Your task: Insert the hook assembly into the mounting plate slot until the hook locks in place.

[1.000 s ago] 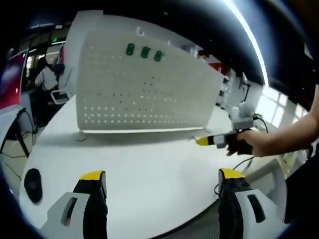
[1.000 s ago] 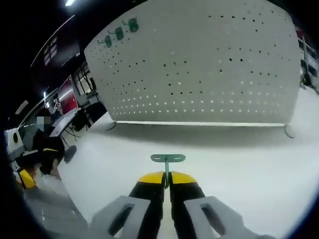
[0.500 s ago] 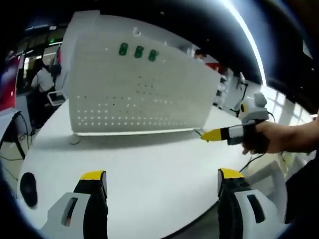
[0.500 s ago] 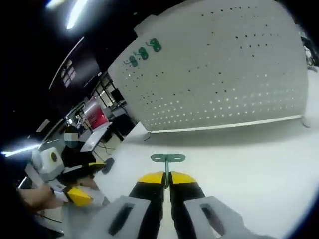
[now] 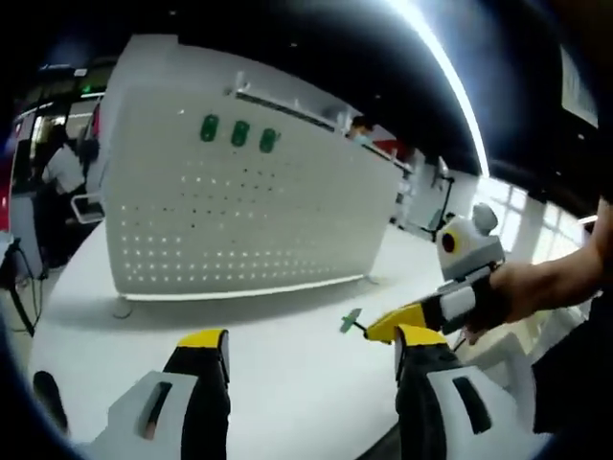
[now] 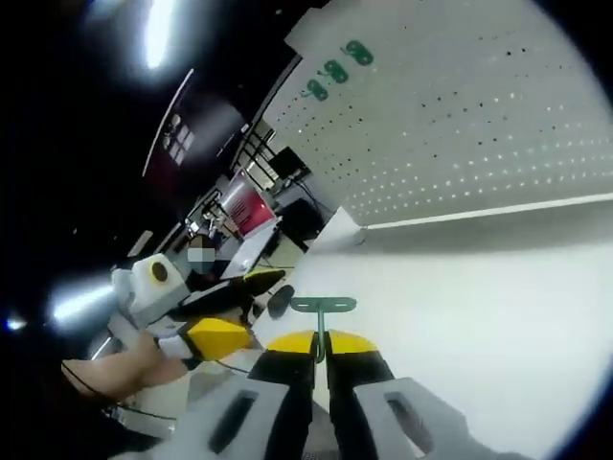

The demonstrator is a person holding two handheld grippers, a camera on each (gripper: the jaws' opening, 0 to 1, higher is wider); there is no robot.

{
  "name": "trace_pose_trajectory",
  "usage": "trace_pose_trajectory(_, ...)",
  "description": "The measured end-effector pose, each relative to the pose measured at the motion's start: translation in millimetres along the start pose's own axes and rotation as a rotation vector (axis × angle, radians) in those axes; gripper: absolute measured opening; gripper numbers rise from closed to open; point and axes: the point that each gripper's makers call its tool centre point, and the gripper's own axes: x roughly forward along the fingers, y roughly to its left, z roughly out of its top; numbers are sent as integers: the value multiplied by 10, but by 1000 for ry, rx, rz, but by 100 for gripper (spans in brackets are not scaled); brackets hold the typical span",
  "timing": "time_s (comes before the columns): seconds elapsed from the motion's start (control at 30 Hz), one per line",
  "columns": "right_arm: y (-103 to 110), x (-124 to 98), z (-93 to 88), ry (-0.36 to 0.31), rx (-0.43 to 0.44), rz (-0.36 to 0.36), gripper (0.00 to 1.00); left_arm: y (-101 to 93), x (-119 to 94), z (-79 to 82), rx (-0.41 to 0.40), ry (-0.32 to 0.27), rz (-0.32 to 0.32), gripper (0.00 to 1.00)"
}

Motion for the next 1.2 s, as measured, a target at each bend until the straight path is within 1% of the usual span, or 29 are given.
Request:
trace_pose_trajectory(0.13, 119, 21, 8, -4, 51, 67, 0, -64, 15, 3, 9, 5, -40, 51)
trace_pose_trajectory(0.23, 151, 40, -12, 9, 39, 88, 0, -79, 38, 6, -5, 4, -55, 47)
trace_pose_trajectory(0.3, 182, 49, -32, 20, 50, 107, 0, -88, 47, 12, -4, 2, -65, 43)
trace_pose_trajectory(0.4, 252, 50, -12, 15, 98, 152, 0, -120, 54, 14, -7, 3, -89, 38)
trace_pose_trajectory(0.47, 256, 53, -6, 19, 84, 160, 0, -135, 55, 20, -8, -2, -103, 33)
trace_pose_trajectory(0.57, 273, 60, -13, 40, 79, 181, 0, -149, 65, 40, 2, -13, -114, 31)
trace_pose_trajectory(0.67, 279, 60, 6, 43, 92, 198, 0, -208, 72, 64, 10, -18, -146, 22)
trace_pose_trajectory(0.8, 287, 64, 32, 37, 149, 222, 0, -296, 90, 105, 25, -17, -185, 8)
trace_pose_trajectory(0.83, 283, 64, 33, 38, 154, 224, 0, -321, 93, 109, 35, -12, -198, 7)
trace_pose_trajectory(0.87, 285, 59, 33, 40, 162, 228, 0, -309, 100, 108, 70, 0, -191, 6)
trace_pose_trajectory(0.9, 276, 54, 32, 42, 162, 233, 0, -319, 101, 112, 76, 6, -195, 6)
trace_pose_trajectory(0.97, 285, 33, 26, 48, 202, 257, 0, -346, 103, 119, 96, 16, -213, 5)
trace_pose_trajectory(1.0, 283, 19, 25, 50, 243, 262, 0, -358, 106, 118, 110, 22, -219, 4)
trace_pose_trajectory(1.03, 294, 10, 19, 55, 261, 271, 0, -366, 110, 120, 114, 24, -223, 4)
trace_pose_trajectory(1.13, 313, -10, 25, 49, 249, 280, 0, -377, 112, 127, 116, 31, -233, 3)
trace_pose_trajectory(1.2, 321, -24, 56, 31, 232, 284, 0, -385, 113, 152, 126, 35, -232, 3)
